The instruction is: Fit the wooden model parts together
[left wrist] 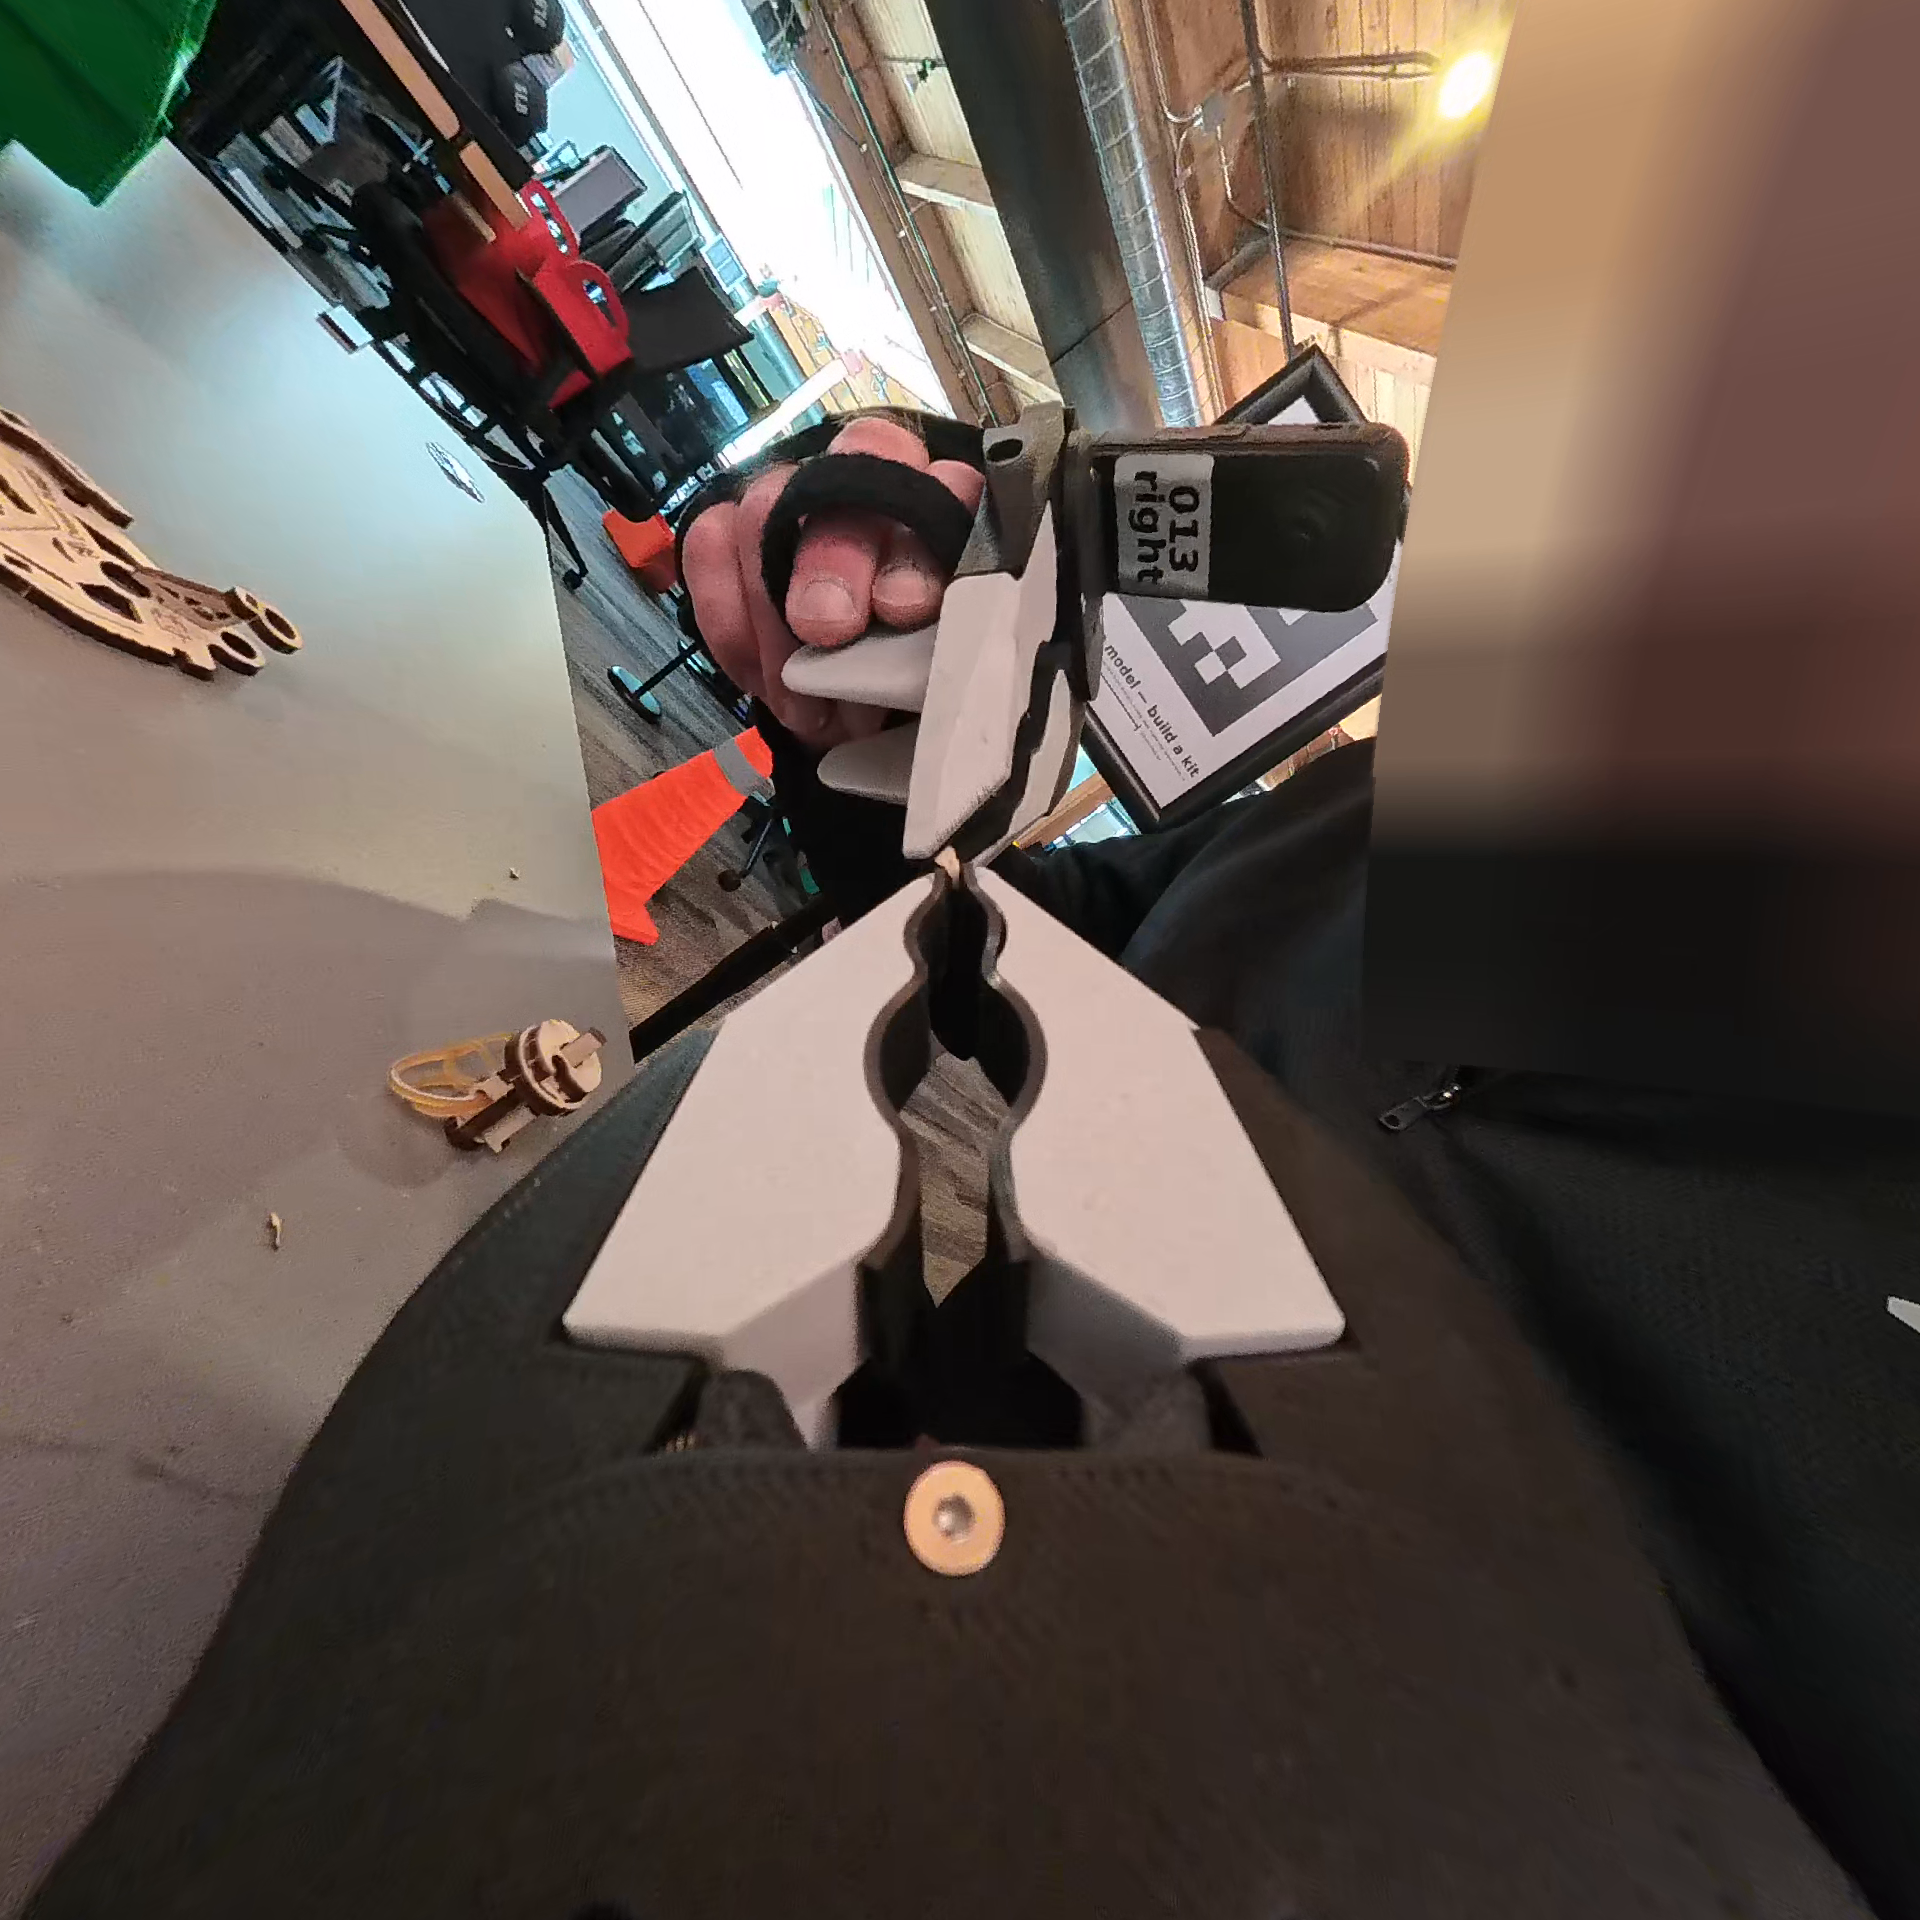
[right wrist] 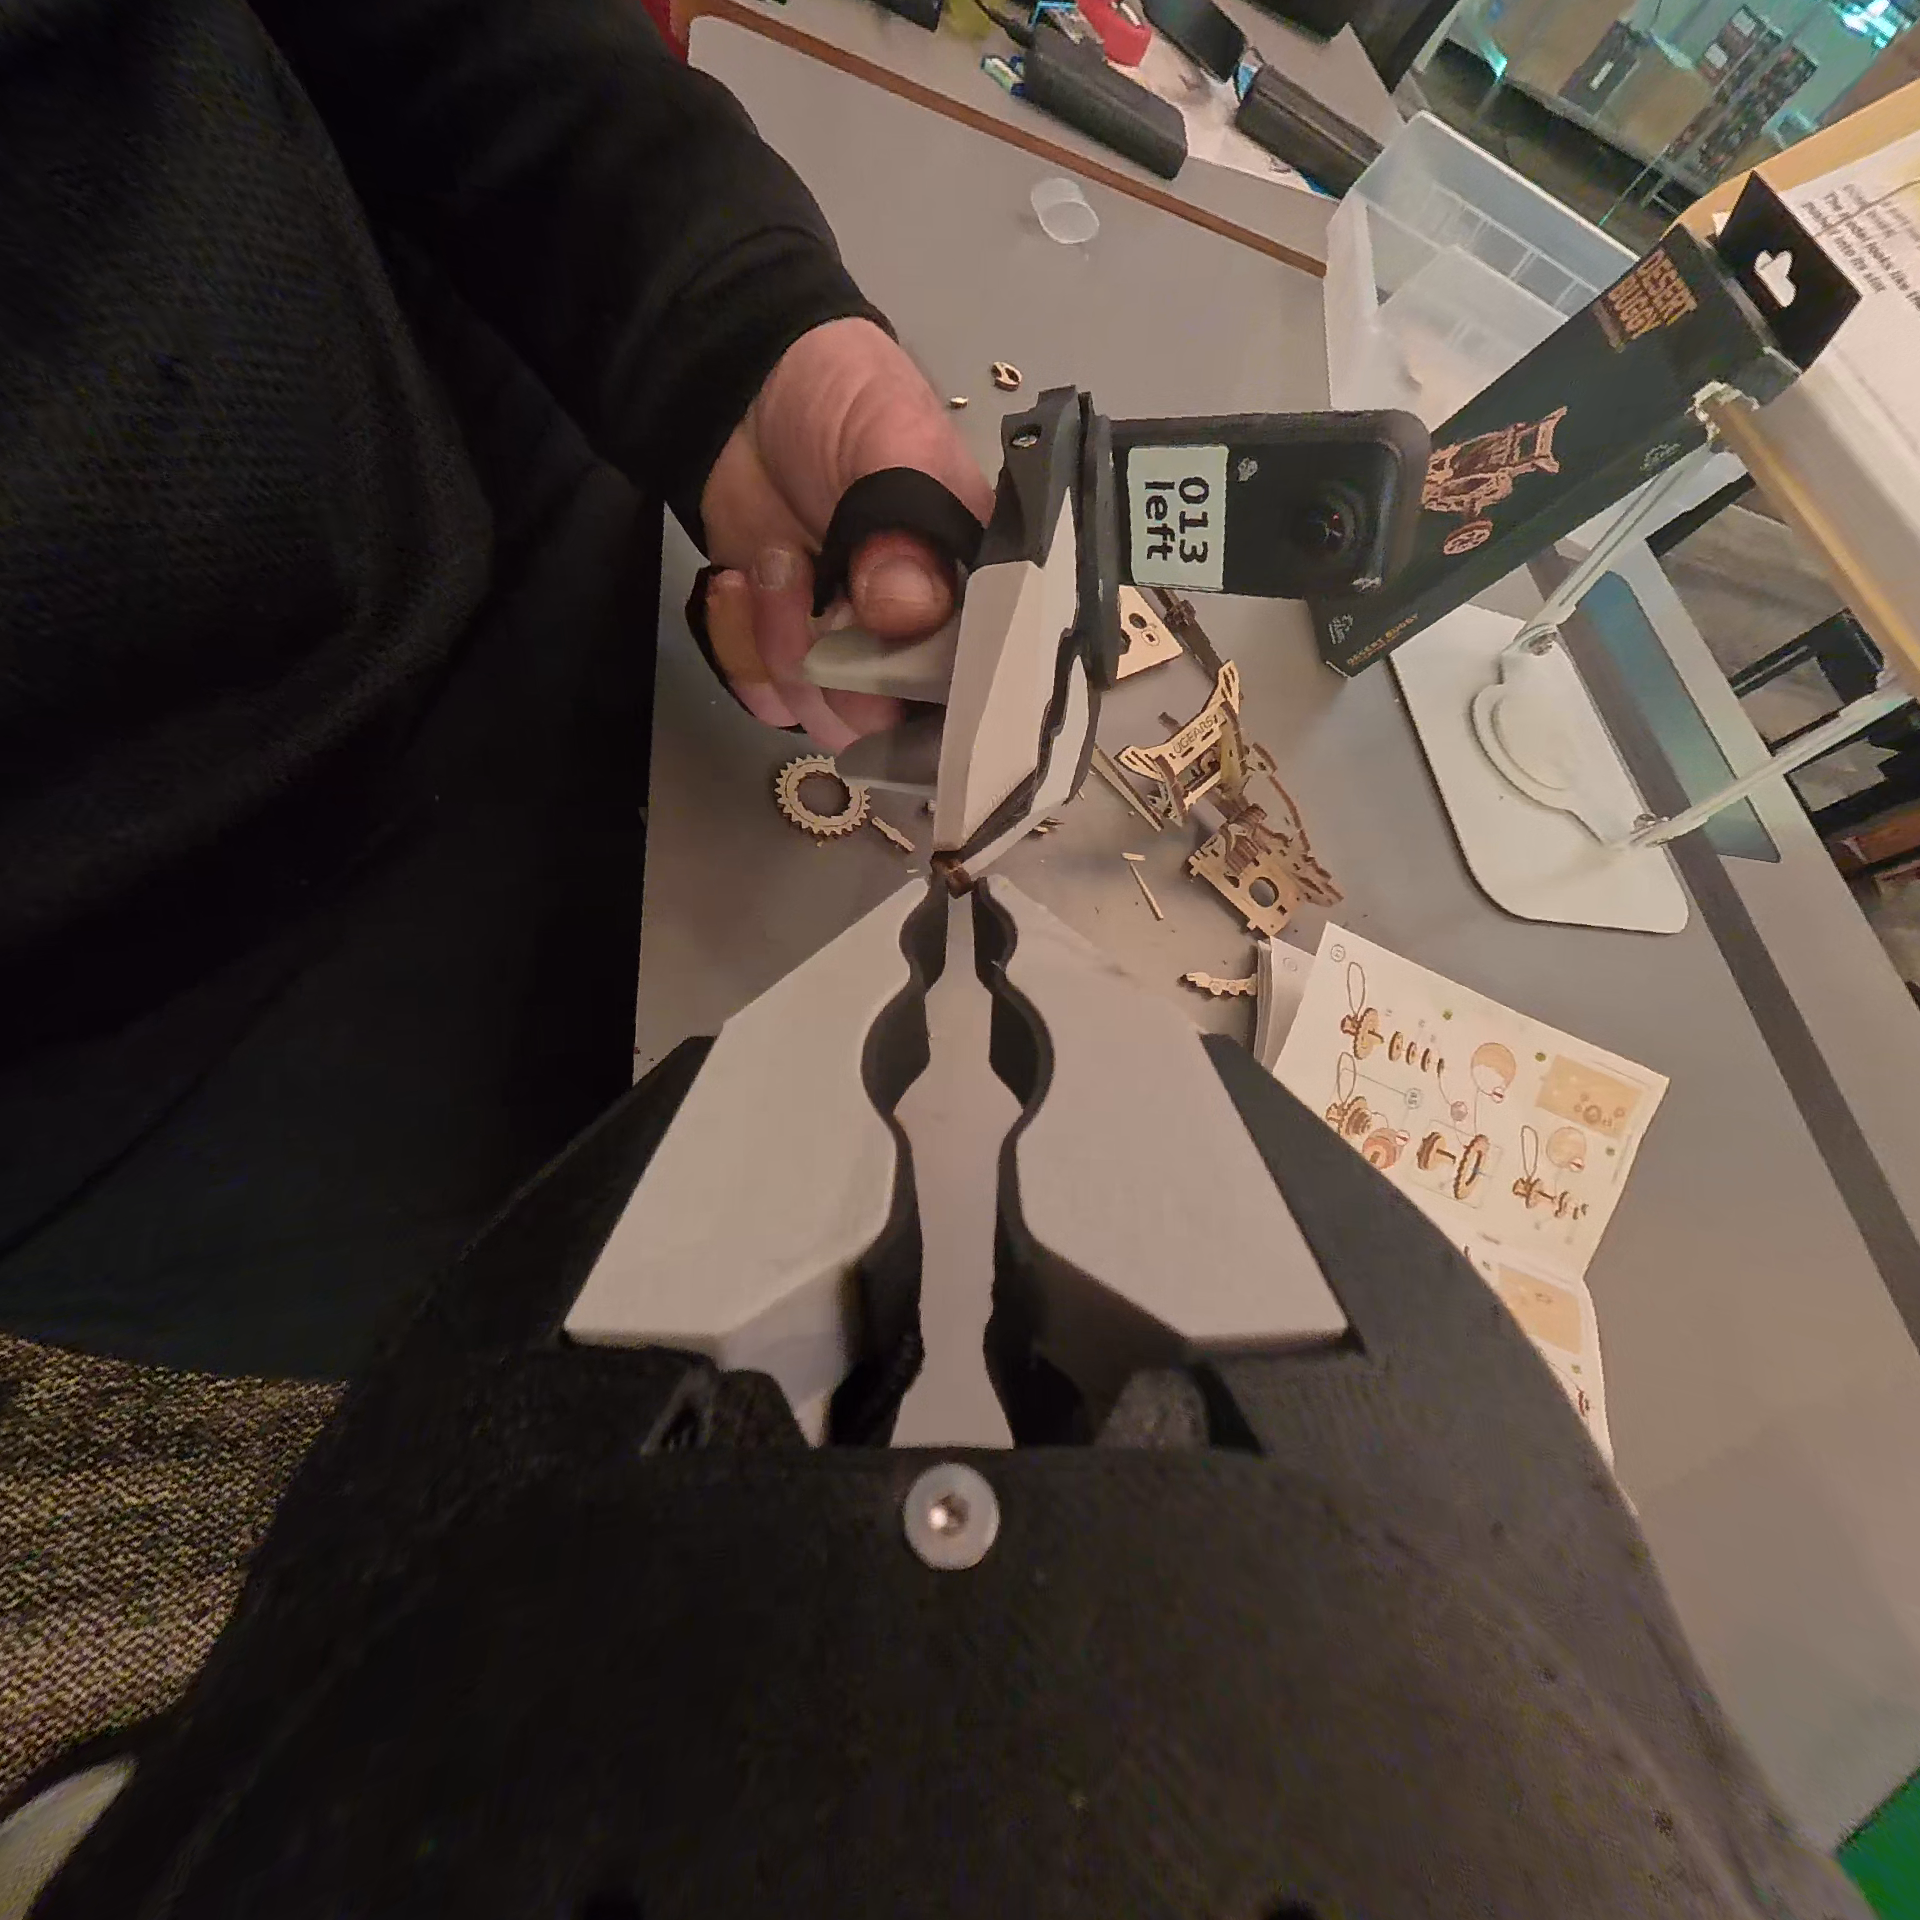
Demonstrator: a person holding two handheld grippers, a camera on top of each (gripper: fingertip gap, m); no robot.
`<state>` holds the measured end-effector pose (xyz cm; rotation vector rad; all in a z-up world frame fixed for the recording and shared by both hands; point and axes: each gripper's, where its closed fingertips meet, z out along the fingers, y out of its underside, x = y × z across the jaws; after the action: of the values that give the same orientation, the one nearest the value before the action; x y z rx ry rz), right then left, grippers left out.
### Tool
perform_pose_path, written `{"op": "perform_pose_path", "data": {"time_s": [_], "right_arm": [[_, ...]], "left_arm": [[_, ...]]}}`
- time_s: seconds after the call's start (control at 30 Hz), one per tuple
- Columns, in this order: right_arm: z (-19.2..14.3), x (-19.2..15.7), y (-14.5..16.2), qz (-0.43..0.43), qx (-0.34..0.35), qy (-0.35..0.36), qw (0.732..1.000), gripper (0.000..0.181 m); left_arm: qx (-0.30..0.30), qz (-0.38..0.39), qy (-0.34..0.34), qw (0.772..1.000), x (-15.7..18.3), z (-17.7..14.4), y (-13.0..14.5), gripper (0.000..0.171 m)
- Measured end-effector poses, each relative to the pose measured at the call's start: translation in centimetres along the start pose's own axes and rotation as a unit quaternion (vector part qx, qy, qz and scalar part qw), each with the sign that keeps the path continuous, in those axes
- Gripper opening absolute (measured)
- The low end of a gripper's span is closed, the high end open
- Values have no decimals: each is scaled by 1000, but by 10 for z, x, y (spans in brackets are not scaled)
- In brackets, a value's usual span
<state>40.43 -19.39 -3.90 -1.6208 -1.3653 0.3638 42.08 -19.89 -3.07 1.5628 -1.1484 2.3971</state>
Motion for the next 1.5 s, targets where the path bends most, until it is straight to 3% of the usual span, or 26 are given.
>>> {"op": "perform_pose_path", "data": {"time_s": [0.1,0.3,0.4,0.53,0.77,0.9,1.1,1.2,1.27,1.33,1.5], "right_arm": [[1,2,1,16,-1,-5,1000,1],[5,7,10,85,4,-19,996,1],[6,11,14,126,12,-26,992,1],[7,13,16,163,25,-35,986,1],[9,11,21,179,21,-44,983,1],[8,10,22,185,21,-47,981,1],[8,13,21,186,24,-37,982,1],[8,12,23,209,26,-51,976,0],[8,11,25,224,26,-63,972,0],[8,9,26,238,23,-78,968,0],[9,2,27,277,14,-131,952,0]], "left_arm": [[10,1,-5,1000,-2,-1,-1,0],[11,78,-88,993,-15,-8,-4,3],[-17,170,-166,971,-23,-12,-2,6],[-50,274,-223,934,-22,-11,-3,5],[-76,329,-257,905,-22,-8,-2,1],[-77,328,-254,906,-21,-6,0,0],[-29,256,-213,942,-18,-6,-6,0],[-43,284,-230,930,-20,-9,-5,0],[-65,326,-258,907,-23,-12,-4,2],[-98,385,-294,869,-25,-14,-3,3],[-197,560,-354,723,-24,-14,-1,2]]}}
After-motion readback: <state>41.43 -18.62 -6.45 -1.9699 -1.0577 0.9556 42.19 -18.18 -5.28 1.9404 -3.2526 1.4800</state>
